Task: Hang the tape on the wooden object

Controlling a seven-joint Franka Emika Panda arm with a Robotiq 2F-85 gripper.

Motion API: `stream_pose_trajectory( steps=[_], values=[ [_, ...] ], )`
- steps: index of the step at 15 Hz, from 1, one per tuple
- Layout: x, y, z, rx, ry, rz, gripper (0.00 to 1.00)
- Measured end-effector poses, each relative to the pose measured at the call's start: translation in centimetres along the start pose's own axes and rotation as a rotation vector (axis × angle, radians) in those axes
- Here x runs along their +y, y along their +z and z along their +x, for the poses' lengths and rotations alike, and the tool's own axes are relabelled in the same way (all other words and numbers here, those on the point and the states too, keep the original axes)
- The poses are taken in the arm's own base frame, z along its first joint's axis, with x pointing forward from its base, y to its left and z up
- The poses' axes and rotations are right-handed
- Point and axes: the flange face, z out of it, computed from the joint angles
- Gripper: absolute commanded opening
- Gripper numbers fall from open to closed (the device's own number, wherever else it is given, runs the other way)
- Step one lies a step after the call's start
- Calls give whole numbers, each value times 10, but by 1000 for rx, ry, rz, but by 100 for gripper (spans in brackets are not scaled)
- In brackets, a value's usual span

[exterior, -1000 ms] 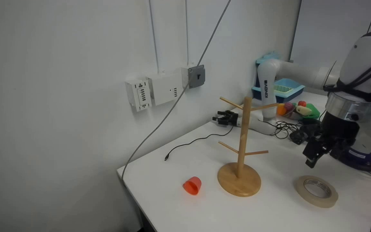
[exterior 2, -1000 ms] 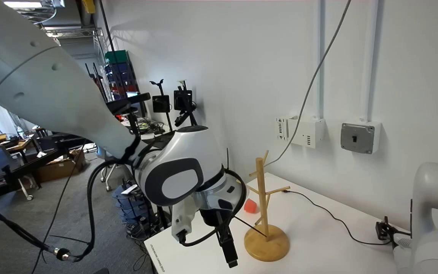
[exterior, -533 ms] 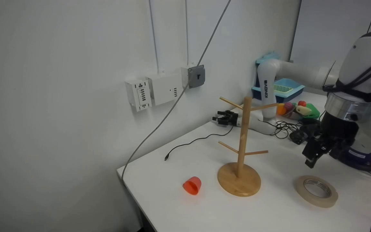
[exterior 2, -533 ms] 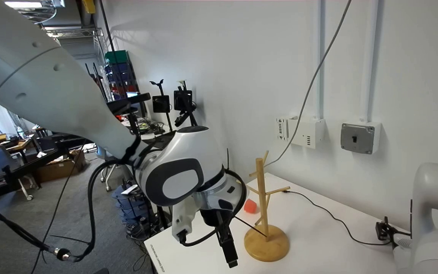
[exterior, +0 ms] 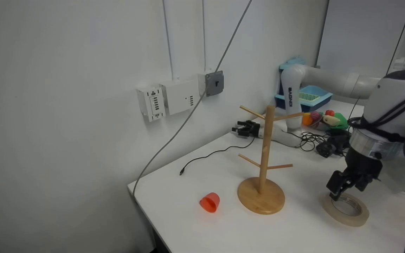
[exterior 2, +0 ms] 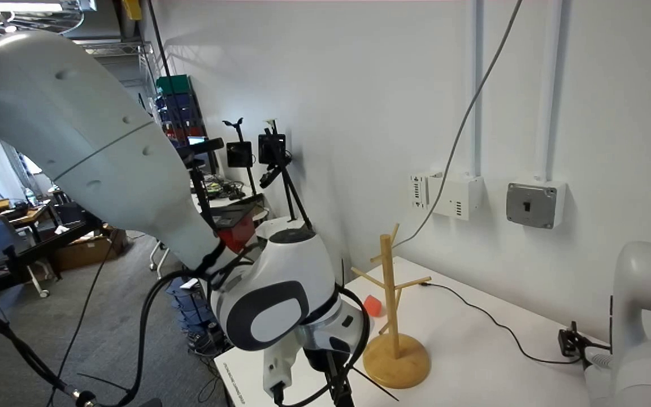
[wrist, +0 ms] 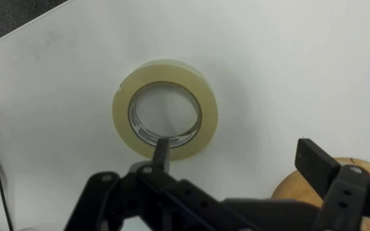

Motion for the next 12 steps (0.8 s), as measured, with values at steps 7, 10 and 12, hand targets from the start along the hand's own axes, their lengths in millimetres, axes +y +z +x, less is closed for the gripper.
stream_pose_trajectory(
  steps=[7, 10, 12],
  values=[
    [4, 40, -2, -23, 42, -10, 100],
    [7, 49, 0, -36, 78, -6, 100],
    [8, 55, 2, -44, 99, -6, 100]
  ],
)
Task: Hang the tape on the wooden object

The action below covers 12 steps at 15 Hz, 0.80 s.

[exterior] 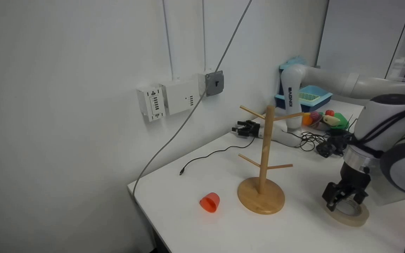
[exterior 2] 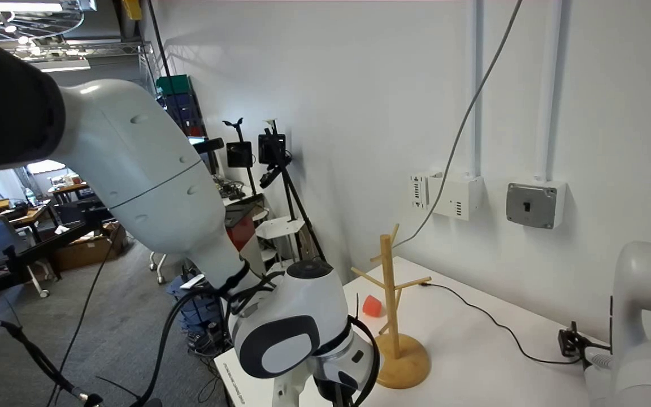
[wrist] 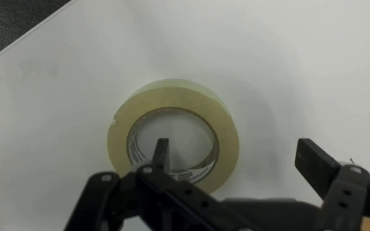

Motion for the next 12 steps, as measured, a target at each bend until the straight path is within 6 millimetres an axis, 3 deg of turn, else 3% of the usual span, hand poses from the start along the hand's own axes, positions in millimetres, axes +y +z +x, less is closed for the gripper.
stream_pose_trajectory(
  steps=[12],
  values=[
    [-1, 28, 9, -23, 56, -2, 99]
  ],
)
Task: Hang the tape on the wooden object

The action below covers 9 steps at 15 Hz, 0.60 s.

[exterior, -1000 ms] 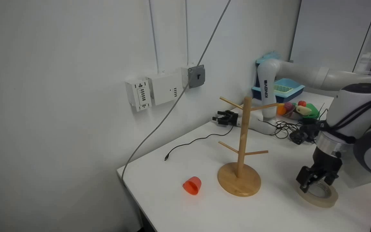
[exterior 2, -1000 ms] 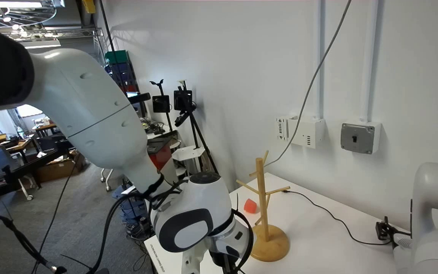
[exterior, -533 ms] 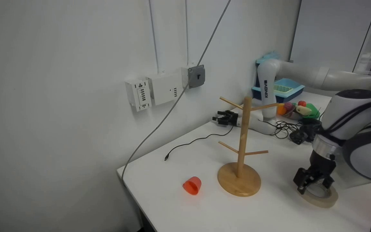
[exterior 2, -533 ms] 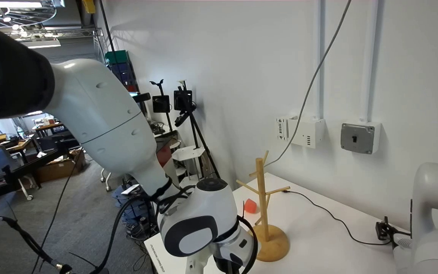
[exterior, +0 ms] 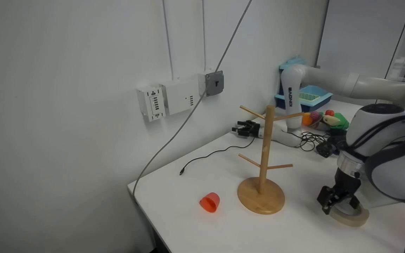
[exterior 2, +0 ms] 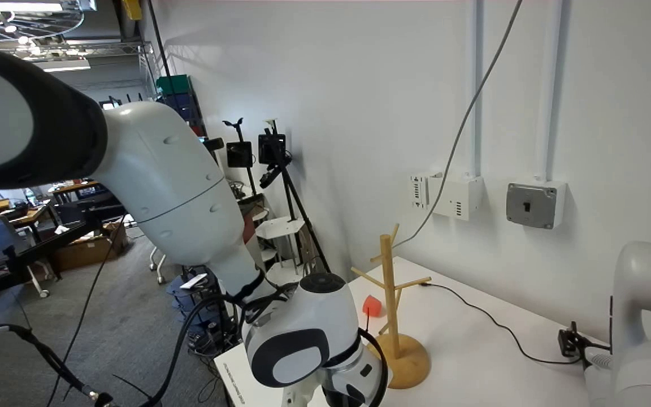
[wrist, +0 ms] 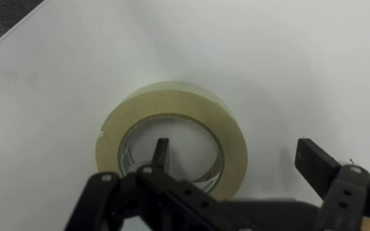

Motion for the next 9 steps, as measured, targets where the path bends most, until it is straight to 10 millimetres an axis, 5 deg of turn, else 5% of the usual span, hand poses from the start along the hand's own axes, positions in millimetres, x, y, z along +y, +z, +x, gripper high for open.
stream_pose_trajectory(
  steps=[2, 9],
  values=[
    [0, 4, 0, -4, 4, -1, 74],
    [-4, 8, 4, -3, 13, 3, 24]
  ],
)
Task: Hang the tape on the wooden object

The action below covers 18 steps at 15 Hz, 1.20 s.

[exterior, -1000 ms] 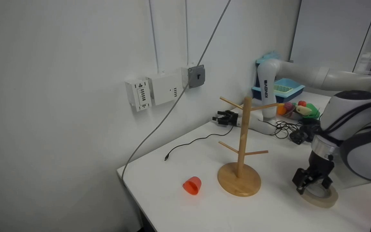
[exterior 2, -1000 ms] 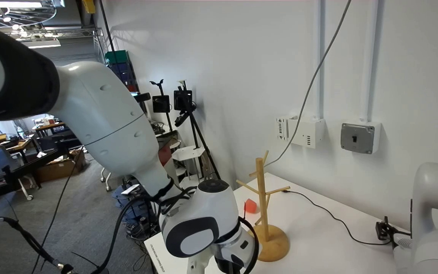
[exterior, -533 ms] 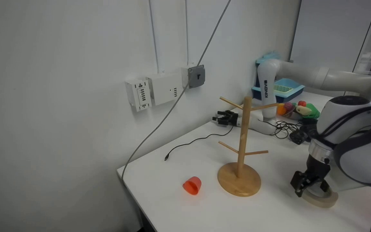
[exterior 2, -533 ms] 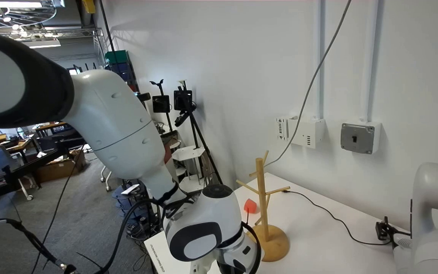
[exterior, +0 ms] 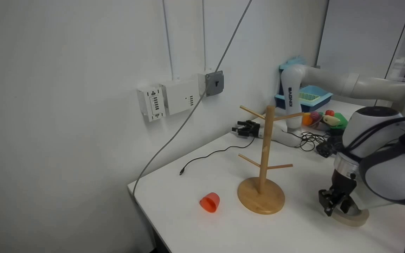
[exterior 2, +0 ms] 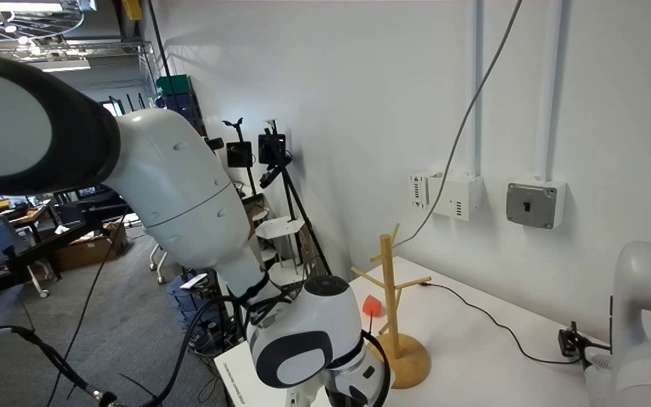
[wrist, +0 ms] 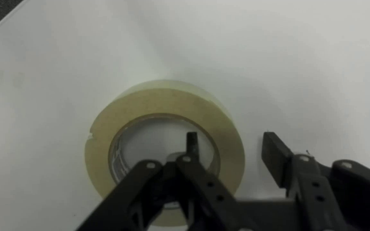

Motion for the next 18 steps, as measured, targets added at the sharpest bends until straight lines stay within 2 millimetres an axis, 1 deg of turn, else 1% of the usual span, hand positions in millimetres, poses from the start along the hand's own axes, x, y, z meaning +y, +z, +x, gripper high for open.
stream_pose_trajectory(
  steps=[3, 5, 9, 11, 14, 18],
  values=[
    [-1, -1, 2, 5, 1, 3, 2],
    [-2, -2, 4, 8, 3, 5, 6],
    [-1, -4, 6, 13, 5, 7, 6],
    [0, -8, 8, 20, 7, 8, 6],
    [2, -22, 15, 45, -7, 14, 6],
    [3, -54, 22, 75, -44, 32, 6]
  ],
)
